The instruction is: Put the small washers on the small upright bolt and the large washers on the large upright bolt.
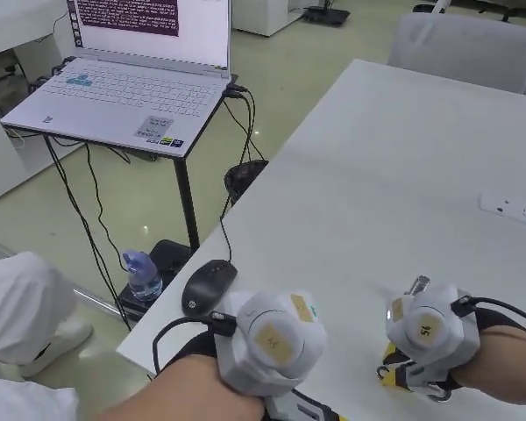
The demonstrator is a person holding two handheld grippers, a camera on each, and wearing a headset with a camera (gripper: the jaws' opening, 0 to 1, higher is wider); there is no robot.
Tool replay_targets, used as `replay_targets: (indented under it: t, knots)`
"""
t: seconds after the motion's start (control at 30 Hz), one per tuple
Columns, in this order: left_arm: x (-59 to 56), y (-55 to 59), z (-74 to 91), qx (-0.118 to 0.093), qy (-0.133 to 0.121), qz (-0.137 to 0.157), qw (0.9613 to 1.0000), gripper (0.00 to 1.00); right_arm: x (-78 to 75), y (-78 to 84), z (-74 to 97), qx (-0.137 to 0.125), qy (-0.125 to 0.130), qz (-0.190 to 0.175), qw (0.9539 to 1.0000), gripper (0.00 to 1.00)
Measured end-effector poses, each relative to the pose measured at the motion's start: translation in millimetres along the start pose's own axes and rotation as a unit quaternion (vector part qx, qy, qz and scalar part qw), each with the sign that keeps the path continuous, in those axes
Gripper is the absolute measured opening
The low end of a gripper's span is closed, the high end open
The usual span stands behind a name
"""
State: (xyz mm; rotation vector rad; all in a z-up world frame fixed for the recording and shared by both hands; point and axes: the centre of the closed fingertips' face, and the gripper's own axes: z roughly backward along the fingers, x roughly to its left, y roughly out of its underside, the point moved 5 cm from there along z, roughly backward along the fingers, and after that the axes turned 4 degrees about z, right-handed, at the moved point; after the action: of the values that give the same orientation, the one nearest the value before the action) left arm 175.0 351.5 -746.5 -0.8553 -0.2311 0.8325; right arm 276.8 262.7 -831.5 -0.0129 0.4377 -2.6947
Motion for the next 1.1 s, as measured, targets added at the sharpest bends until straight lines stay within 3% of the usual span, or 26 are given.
replay_targets:
  t: [0.3, 0.57, 0.87, 0.93, 1.1]
  knots:
    - [-0.5, 0.4, 0.1, -0.001, 0.000, 0.002, 1.0000, 0.70, 0.1, -2.0, -0.8, 0.019, -0.011, 0.032, 0.9992, 0.15]
    - [-1.5, 1.9, 0.5, -0.001, 0.000, 0.003, 1.0000, 0.69, -0.5, -3.7, -0.4, 0.033, -0.017, 0.029, 0.9989, 0.14]
    - [-2.7, -0.3, -0.2, -0.003, -0.001, 0.003, 1.0000, 0.68, -1.8, -4.2, -1.0, 0.038, -0.015, 0.009, 0.9991, 0.12]
    - [-2.2, -0.9, 0.2, -0.003, -0.001, 0.002, 1.0000, 0.68, -2.5, -3.8, -0.9, 0.032, -0.014, -0.011, 0.9993, 0.12]
    - [-0.5, -2.5, 1.4, -0.004, -0.003, 0.001, 1.0000, 0.68, -0.7, 3.7, 5.6, 0.030, -0.012, -0.018, 0.9993, 0.13]
